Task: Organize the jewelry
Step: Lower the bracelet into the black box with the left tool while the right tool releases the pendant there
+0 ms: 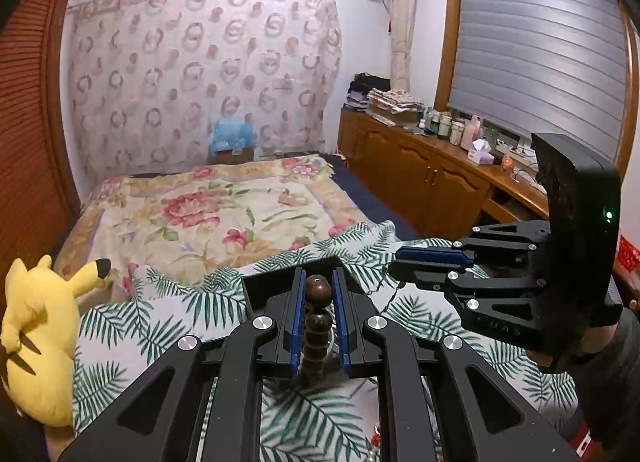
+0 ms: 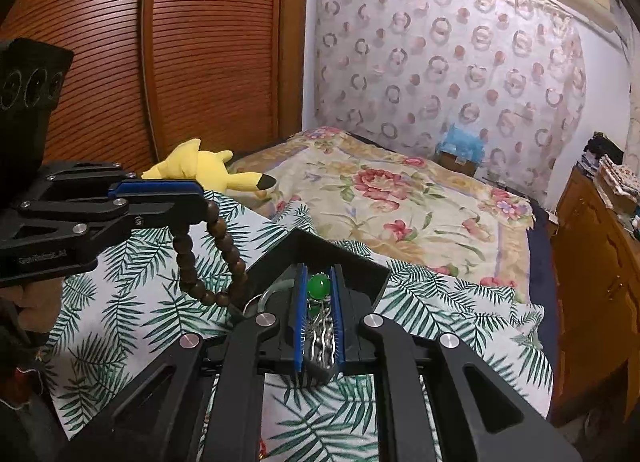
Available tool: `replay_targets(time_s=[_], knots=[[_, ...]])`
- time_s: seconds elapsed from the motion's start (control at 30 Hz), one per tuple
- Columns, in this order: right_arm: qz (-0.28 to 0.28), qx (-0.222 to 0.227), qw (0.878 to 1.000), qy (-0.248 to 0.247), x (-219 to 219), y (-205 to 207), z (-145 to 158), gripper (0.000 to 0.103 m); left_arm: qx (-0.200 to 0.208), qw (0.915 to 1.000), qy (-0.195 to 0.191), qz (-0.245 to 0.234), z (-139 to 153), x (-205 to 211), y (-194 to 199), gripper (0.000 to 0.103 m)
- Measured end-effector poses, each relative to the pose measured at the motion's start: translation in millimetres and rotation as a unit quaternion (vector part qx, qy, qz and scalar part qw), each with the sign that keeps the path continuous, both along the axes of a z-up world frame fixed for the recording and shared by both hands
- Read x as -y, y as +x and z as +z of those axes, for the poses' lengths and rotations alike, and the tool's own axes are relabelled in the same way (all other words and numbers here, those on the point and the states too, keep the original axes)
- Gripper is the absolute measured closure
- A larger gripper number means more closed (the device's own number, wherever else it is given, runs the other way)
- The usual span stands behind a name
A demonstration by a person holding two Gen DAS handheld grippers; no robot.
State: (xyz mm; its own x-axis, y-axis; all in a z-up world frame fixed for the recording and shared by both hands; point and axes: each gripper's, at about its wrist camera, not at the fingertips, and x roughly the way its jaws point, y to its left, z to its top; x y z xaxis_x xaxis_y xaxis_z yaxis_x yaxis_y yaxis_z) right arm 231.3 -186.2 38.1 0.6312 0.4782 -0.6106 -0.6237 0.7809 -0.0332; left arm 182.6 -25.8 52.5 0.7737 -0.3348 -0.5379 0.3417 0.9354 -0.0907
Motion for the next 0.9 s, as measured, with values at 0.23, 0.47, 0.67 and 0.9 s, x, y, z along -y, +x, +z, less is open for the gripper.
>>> replay_targets(time_s=[0.23,0.47,0.67,0.9], knots=[[0.007,-0.035,0.999,-0.007,-11,25,-26,0.090,-0.021,0.9997,0.010,0.003,-10,0,34,0.091],[0.001,-0.072,0.997,0.007,-10,41,-52,0.089,-0.044,0.9989,0.018,0.001,-27,0,60,0.091],[-0.006,-0.078,0.997,0.013,-3,40,-55,0.089,-0.056,0.9981,0.024,-0.002,-36,6,71,0.091],[-0.016,-0.083,0.996,0.015,4,35,-59,0.089,-0.059,0.9979,0.029,-0.001,-39,11,76,0.091]])
